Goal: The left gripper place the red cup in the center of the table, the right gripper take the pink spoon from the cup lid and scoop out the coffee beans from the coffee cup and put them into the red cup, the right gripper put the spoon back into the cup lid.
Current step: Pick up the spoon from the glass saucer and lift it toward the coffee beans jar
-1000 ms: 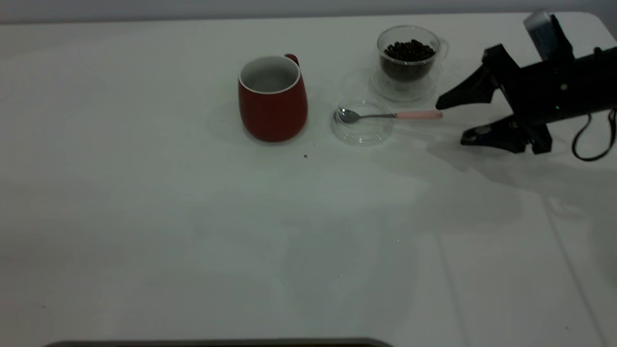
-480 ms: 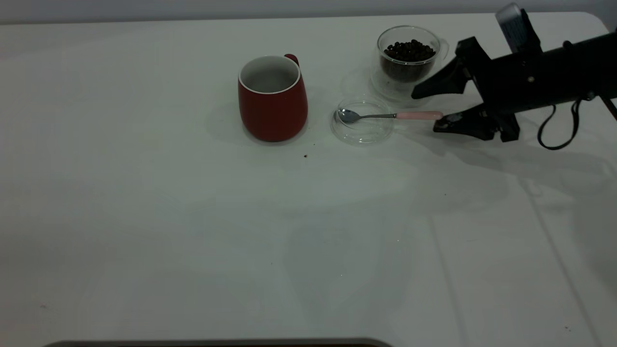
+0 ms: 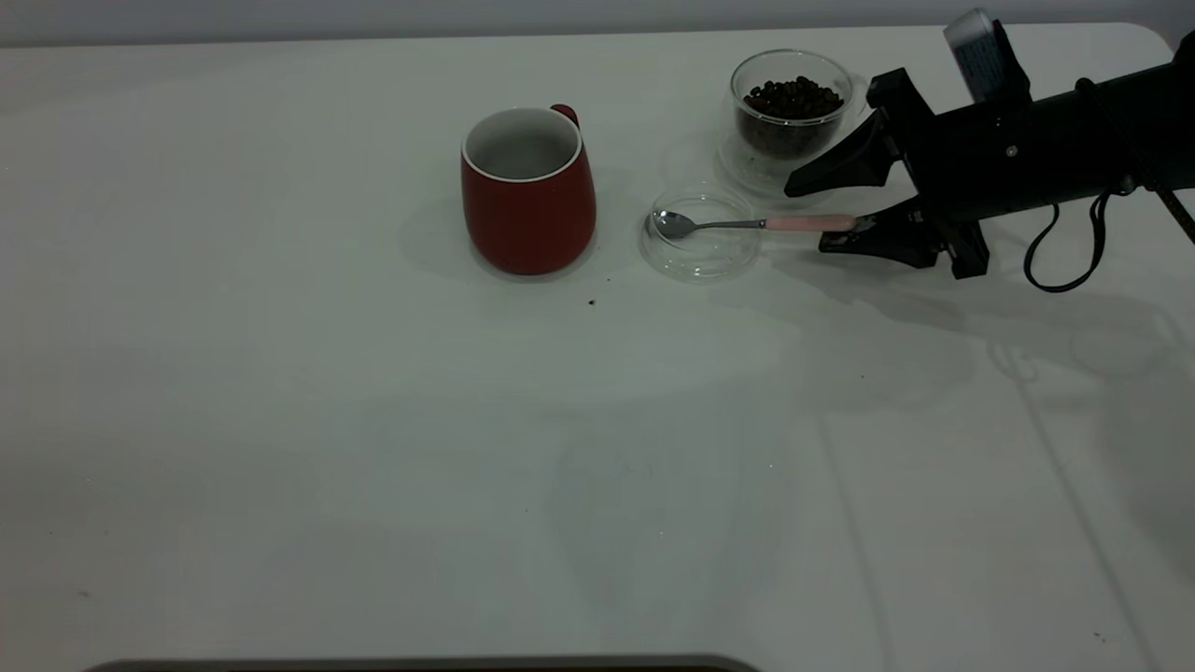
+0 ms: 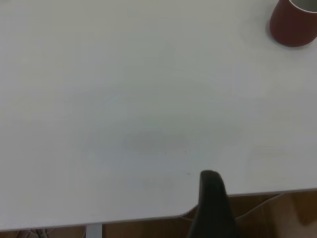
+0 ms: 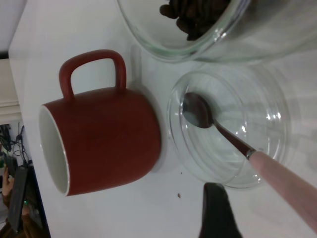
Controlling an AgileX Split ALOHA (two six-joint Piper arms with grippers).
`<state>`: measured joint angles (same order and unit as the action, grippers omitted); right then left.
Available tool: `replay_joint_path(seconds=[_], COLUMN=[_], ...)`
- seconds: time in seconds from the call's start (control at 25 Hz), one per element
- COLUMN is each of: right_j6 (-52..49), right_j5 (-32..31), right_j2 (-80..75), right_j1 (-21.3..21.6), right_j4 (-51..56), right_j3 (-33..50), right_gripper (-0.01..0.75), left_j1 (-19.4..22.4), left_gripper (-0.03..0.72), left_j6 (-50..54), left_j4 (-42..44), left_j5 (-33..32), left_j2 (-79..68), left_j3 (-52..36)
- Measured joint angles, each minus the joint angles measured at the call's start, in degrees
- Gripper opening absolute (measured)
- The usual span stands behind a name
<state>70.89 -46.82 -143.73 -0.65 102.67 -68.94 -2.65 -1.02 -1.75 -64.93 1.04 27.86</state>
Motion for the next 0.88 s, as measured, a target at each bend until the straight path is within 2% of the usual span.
replay_joint_path(seconds=[0.2,0.44,0.56,0.88], right_j6=[0.0,0.0,0.9,1.7], right_j5=[-0.3,-0.4,-1.4,-3.9], right_j2=[0.0,0.0,0.0,2.1], right_j1=[0.0,0.0,0.2,2.2], right_j4=[0.0,0.0,0.0,-6.2], right_j3=[0.0,0.0,0.0,0.0], right_gripper=[0.41,0.202,0.127,0.11], left_j1=[0.0,0.0,0.0,0.0], left_gripper=[0.588,0.588,0.588,0.588], left_j6=[0.0,0.0,0.0,0.0], left_j4=[0.0,0.0,0.0,0.0], left_j5=[0.0,0.0,0.0,0.0], left_j2=[0.0,0.0,0.0,0.0], left_j3=[0.0,0.0,0.0,0.0])
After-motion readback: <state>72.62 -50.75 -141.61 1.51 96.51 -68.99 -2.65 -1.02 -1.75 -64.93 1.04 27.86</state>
